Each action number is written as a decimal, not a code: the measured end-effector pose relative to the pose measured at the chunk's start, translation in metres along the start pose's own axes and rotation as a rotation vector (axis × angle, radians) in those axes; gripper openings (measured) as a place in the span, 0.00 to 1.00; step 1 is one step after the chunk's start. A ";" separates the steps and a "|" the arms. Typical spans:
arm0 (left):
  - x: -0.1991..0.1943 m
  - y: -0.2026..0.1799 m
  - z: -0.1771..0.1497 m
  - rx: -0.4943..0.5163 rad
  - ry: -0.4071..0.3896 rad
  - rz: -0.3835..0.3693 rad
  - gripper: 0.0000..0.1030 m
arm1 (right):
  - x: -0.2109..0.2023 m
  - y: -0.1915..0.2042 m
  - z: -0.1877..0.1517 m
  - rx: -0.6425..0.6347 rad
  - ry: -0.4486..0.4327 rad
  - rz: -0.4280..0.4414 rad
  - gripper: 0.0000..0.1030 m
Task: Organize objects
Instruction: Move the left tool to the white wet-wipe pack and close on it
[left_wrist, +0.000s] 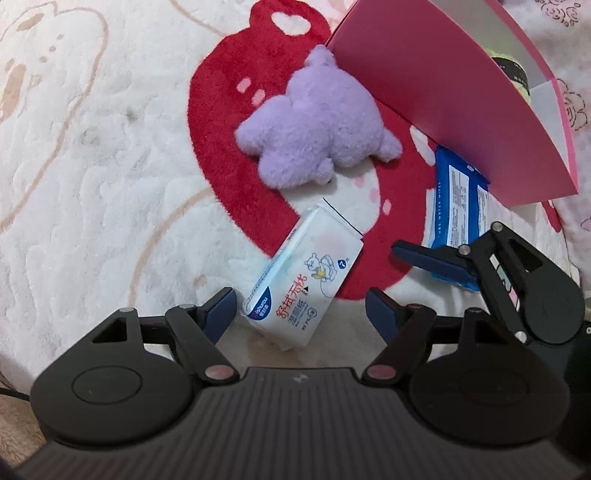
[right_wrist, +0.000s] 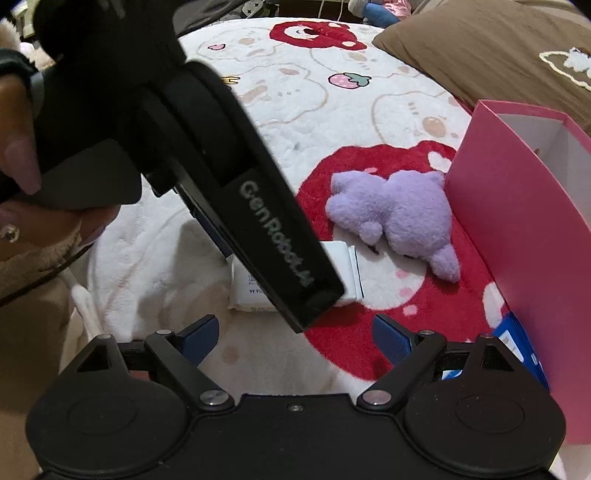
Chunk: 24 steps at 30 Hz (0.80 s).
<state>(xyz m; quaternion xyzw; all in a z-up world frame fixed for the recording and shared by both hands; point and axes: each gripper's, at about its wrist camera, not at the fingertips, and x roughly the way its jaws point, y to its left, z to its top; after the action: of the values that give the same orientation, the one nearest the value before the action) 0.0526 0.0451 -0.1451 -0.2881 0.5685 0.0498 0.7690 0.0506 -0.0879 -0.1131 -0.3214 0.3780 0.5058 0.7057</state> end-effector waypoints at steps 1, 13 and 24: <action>0.000 0.001 0.000 -0.003 -0.005 0.005 0.65 | 0.001 0.001 0.000 -0.003 -0.006 -0.006 0.89; -0.001 0.010 0.005 -0.047 -0.038 -0.004 0.54 | 0.027 0.000 0.001 -0.018 -0.007 0.022 0.89; 0.003 0.008 0.005 -0.056 -0.045 0.008 0.54 | 0.028 -0.004 -0.003 0.033 -0.054 0.036 0.90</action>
<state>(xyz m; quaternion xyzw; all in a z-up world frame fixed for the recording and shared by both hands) 0.0545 0.0536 -0.1499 -0.3061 0.5504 0.0753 0.7731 0.0598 -0.0786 -0.1383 -0.2890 0.3731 0.5206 0.7116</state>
